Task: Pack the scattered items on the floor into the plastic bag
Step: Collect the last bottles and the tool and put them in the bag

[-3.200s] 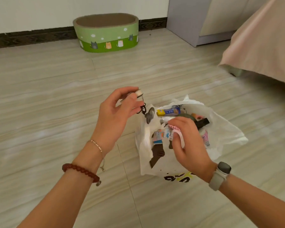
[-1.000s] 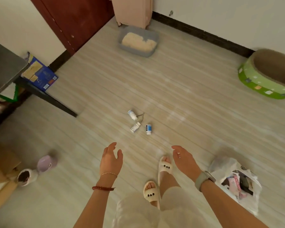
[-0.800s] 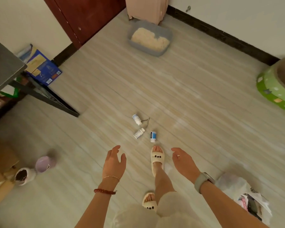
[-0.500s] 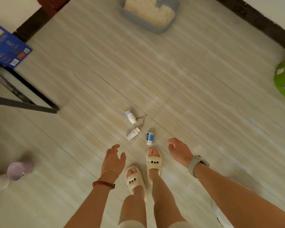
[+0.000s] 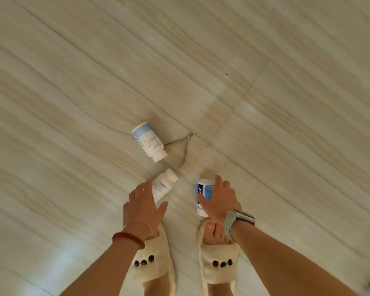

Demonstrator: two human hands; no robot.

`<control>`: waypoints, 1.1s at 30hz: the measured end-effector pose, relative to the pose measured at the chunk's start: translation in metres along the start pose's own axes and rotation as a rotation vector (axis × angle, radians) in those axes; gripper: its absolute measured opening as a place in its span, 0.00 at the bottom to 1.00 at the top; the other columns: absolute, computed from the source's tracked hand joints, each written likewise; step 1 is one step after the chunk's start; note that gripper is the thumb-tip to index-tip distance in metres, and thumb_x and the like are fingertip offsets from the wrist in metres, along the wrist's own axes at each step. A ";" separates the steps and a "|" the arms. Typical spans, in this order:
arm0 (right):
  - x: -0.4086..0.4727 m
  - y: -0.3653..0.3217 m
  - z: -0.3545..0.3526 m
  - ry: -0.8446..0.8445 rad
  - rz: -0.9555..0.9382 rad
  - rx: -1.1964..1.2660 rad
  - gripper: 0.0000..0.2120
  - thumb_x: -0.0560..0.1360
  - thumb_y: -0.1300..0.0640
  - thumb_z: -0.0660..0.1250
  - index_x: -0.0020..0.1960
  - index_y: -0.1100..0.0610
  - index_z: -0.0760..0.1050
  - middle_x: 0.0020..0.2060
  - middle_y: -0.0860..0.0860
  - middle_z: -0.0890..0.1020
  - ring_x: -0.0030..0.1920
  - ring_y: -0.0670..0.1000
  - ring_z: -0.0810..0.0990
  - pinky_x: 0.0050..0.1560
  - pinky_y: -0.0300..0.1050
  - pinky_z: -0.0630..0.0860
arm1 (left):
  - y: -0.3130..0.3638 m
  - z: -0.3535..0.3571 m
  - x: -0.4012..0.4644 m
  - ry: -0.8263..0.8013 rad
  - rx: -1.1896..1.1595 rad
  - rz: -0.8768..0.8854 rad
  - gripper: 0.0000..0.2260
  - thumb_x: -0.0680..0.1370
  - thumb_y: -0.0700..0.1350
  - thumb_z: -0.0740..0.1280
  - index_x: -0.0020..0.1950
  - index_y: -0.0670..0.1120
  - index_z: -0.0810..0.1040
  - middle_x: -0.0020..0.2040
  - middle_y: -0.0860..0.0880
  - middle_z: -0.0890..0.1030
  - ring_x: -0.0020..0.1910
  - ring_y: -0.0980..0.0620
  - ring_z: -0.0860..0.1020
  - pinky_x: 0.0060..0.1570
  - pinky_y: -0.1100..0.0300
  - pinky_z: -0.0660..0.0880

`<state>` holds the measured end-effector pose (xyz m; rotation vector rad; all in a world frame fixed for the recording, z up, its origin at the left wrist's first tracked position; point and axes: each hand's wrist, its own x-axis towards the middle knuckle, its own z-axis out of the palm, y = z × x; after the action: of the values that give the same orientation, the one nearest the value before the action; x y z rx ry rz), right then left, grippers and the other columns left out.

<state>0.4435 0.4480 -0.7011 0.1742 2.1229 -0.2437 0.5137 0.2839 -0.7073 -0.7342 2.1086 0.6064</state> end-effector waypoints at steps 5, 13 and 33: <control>0.037 0.003 0.051 0.038 0.038 0.213 0.23 0.72 0.49 0.64 0.61 0.57 0.62 0.57 0.53 0.71 0.57 0.56 0.73 0.52 0.50 0.74 | -0.001 0.039 0.049 0.115 0.052 0.058 0.29 0.72 0.53 0.67 0.68 0.45 0.61 0.62 0.44 0.70 0.60 0.45 0.70 0.54 0.52 0.70; -0.047 0.011 -0.011 -0.022 0.070 0.645 0.21 0.71 0.58 0.68 0.59 0.56 0.61 0.48 0.51 0.72 0.44 0.51 0.73 0.40 0.40 0.72 | 0.032 -0.034 -0.027 0.025 -0.379 -0.014 0.19 0.69 0.44 0.71 0.57 0.43 0.70 0.50 0.47 0.74 0.45 0.50 0.73 0.45 0.59 0.68; -0.464 0.215 -0.195 0.646 0.593 1.588 0.20 0.71 0.57 0.69 0.59 0.57 0.64 0.49 0.55 0.75 0.43 0.55 0.75 0.38 0.45 0.70 | 0.299 -0.124 -0.432 -0.175 -0.102 0.671 0.21 0.69 0.43 0.73 0.60 0.47 0.71 0.55 0.50 0.75 0.51 0.51 0.74 0.50 0.60 0.68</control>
<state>0.5784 0.6901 -0.2288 1.9325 1.7996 -1.5992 0.4645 0.5450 -0.2380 0.0048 2.1503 1.0960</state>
